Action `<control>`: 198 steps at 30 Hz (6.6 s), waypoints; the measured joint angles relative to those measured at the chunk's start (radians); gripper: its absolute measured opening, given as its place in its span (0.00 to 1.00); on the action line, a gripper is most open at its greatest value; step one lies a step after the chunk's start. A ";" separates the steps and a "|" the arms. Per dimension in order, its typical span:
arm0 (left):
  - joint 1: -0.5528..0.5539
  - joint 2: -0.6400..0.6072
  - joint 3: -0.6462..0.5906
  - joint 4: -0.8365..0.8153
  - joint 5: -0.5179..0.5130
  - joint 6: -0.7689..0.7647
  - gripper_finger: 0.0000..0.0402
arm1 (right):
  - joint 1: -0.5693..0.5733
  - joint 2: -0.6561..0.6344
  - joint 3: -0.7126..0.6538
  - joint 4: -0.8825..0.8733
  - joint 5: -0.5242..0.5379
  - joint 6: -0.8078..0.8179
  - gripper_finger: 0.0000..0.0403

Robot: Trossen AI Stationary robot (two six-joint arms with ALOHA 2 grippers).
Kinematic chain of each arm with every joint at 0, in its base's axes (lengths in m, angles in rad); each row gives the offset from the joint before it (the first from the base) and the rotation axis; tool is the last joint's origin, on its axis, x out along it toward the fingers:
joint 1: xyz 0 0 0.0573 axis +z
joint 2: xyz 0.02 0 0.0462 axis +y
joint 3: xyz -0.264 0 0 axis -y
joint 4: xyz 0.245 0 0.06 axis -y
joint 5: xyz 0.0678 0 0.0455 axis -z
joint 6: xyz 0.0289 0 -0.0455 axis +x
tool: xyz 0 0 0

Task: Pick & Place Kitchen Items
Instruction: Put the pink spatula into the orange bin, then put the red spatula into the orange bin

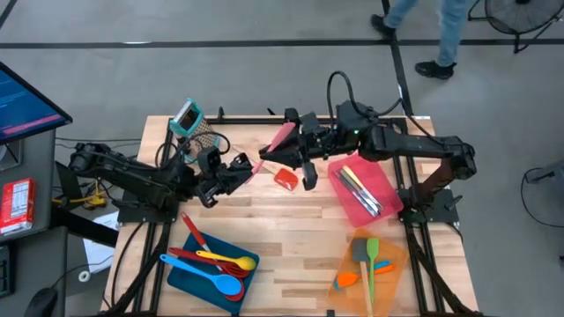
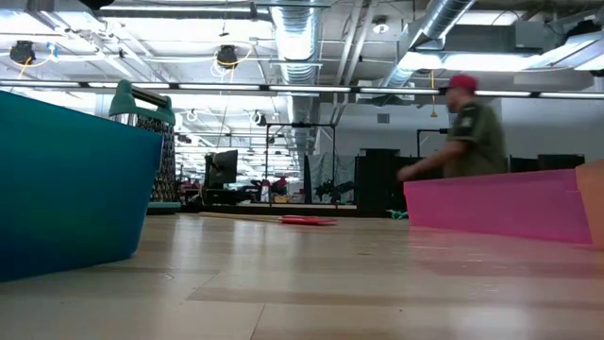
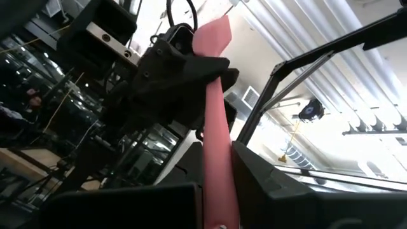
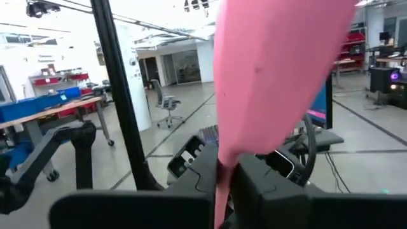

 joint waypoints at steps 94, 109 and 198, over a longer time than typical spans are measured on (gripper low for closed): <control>0.173 -0.001 -0.001 -0.682 0.016 0.210 0.55 | 0.896 -0.229 -0.483 -1.128 0.409 0.749 0.61; 0.404 0.078 0.022 -1.022 0.147 0.467 0.56 | 0.896 -0.463 -0.482 -1.150 0.753 0.805 0.58; 0.340 0.364 0.463 -1.652 0.154 0.737 0.58 | 0.900 -0.400 -0.483 -1.103 0.865 0.891 0.56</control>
